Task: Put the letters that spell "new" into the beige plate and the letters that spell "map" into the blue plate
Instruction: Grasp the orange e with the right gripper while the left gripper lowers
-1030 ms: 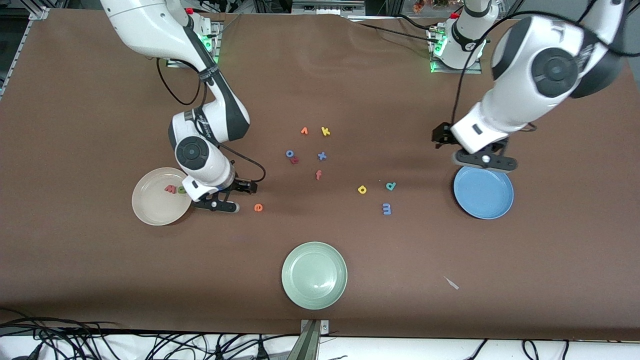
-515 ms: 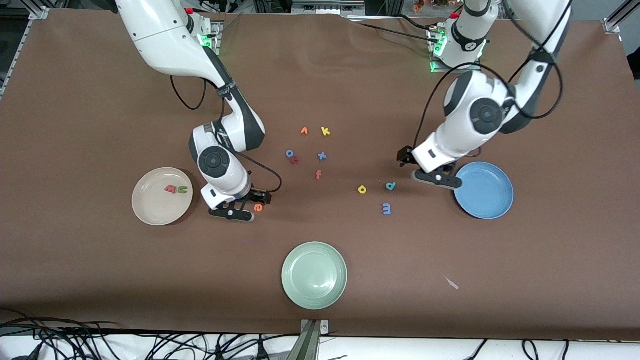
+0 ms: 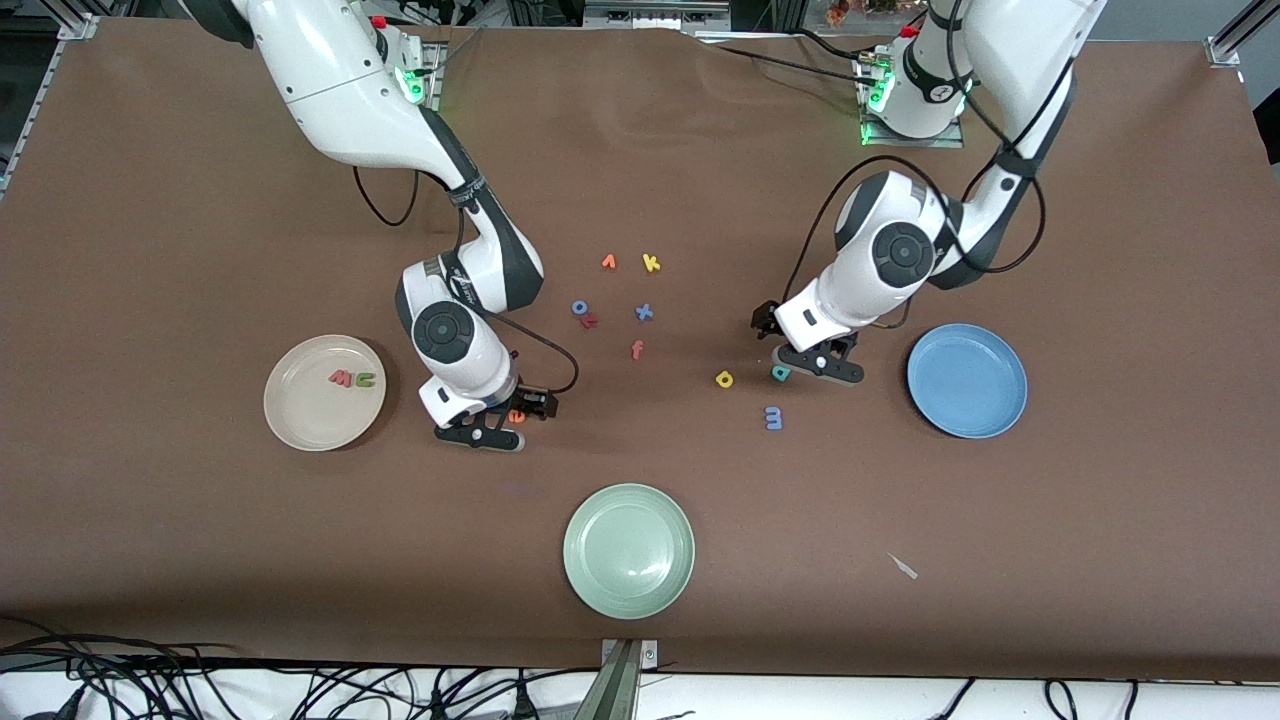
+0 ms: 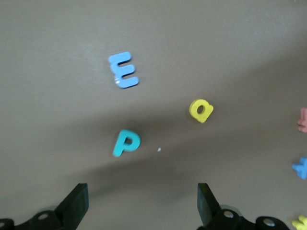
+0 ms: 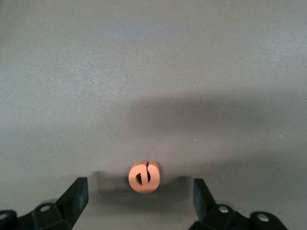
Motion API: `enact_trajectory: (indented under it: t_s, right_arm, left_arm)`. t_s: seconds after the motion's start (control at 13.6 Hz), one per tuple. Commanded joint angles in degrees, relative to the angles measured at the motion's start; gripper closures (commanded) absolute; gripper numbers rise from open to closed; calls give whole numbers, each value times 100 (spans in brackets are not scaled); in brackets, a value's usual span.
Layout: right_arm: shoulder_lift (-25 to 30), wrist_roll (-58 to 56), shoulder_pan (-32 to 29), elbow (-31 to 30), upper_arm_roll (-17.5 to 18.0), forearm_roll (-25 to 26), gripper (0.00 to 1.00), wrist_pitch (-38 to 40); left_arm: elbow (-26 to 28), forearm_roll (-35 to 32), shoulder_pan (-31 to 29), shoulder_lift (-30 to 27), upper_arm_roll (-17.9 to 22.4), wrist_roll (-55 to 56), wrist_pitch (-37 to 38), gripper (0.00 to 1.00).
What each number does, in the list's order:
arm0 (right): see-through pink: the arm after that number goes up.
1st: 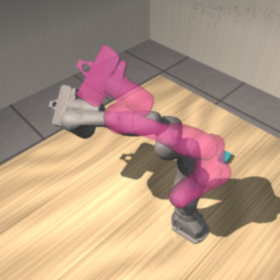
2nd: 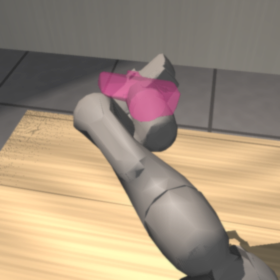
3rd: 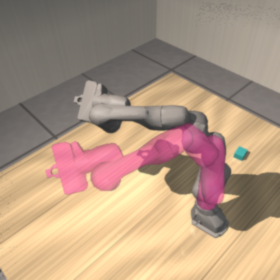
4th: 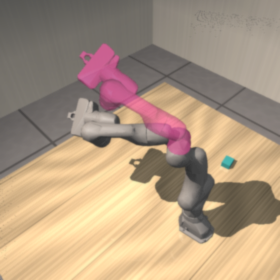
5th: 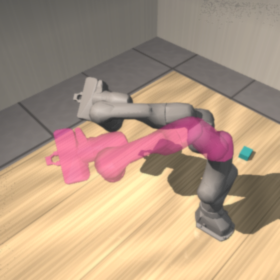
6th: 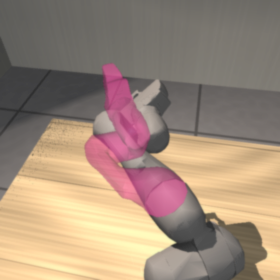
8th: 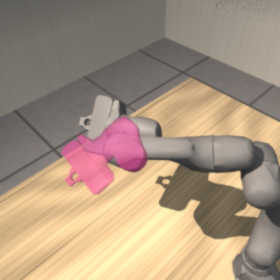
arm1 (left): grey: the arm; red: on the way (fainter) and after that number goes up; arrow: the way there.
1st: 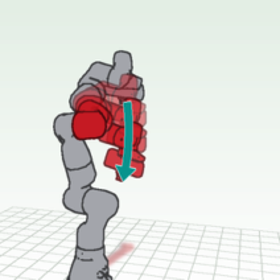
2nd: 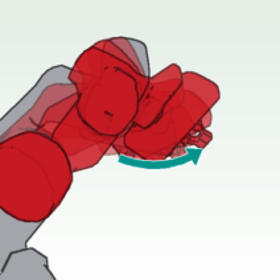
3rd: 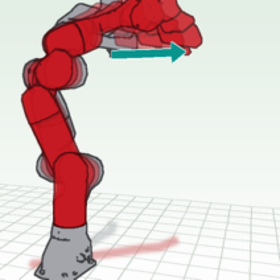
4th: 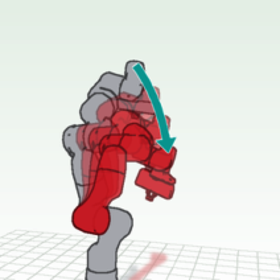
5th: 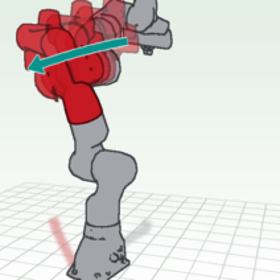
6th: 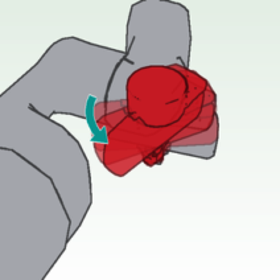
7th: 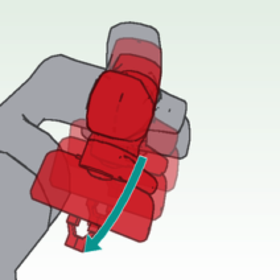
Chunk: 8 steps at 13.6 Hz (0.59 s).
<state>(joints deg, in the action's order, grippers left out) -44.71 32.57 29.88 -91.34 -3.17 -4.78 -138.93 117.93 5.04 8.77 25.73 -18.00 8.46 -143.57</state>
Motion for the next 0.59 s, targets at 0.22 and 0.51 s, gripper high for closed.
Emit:
enact_trajectory:
  t_s: [0.22,0.51]
  right_arm:
    - [-117,-23,9,169,1,-137,37,-2]
    - [-117,-32,0,169,1,-137,51,7]
  left_arm:
    - [-174,-759,143,546,350,-99,-320,1]
    - [-200,-723,247,591,359,-11,-320,4]
